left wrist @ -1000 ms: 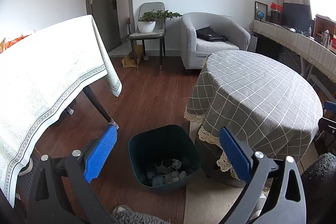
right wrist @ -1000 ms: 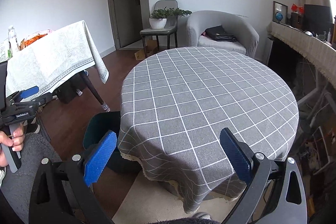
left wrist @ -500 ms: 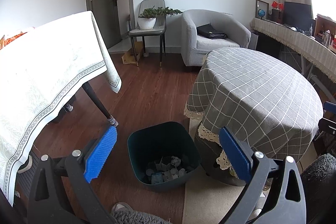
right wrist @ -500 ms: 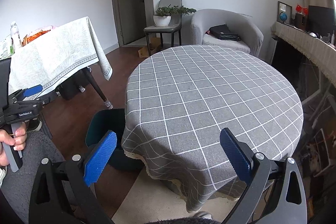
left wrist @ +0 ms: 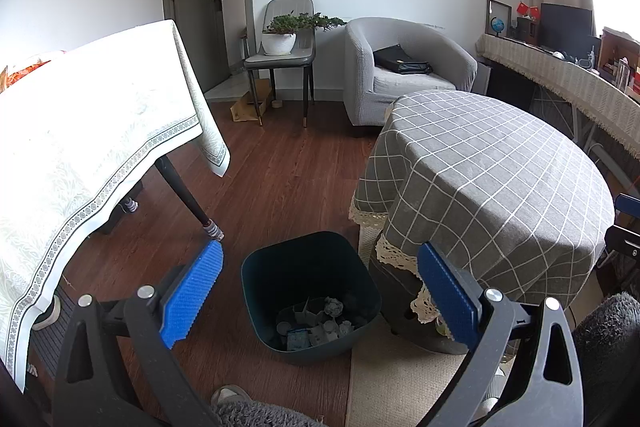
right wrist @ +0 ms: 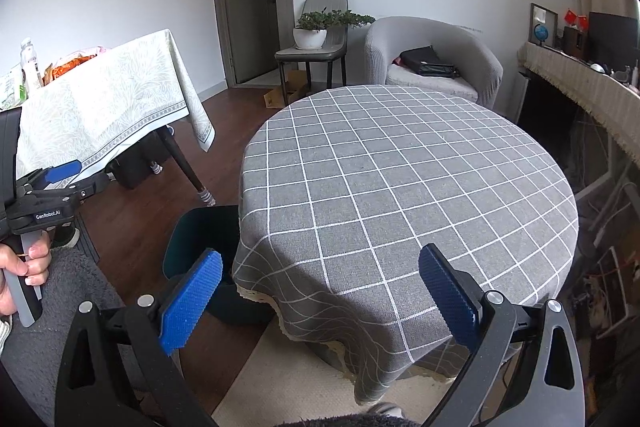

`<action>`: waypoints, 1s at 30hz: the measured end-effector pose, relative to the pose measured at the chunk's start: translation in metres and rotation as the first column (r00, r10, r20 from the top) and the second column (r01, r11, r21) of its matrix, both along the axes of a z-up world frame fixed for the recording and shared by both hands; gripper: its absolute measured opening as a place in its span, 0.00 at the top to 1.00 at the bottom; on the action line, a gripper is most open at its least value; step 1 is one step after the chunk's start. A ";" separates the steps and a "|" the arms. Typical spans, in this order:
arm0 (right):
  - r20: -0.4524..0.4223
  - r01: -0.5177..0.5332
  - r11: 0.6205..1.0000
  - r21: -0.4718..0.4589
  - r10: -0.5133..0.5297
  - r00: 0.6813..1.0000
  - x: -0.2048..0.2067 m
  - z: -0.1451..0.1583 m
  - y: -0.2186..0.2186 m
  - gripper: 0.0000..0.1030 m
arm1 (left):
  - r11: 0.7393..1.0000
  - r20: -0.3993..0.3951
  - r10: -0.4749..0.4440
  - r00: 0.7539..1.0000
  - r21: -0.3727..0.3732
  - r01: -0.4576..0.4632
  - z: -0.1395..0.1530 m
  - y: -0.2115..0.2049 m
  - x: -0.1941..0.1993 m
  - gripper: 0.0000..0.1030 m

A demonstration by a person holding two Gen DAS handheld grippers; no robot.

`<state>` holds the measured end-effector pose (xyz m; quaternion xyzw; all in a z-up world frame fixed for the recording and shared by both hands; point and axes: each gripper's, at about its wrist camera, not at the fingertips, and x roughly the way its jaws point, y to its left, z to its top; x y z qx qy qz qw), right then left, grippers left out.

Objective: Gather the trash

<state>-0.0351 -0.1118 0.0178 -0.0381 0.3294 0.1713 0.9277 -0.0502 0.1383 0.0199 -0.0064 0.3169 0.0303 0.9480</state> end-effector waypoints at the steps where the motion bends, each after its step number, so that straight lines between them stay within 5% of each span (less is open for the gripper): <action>1: 0.000 0.000 1.000 0.001 0.000 1.000 0.000 0.000 0.000 0.03 | 1.000 0.001 0.000 1.000 0.001 0.000 0.000 0.000 0.000 0.03; 30: -0.005 -0.005 1.000 -0.017 0.005 1.000 0.000 -0.002 0.003 0.03 | 1.000 0.000 -0.011 1.000 0.003 0.011 -0.001 -0.001 -0.003 0.03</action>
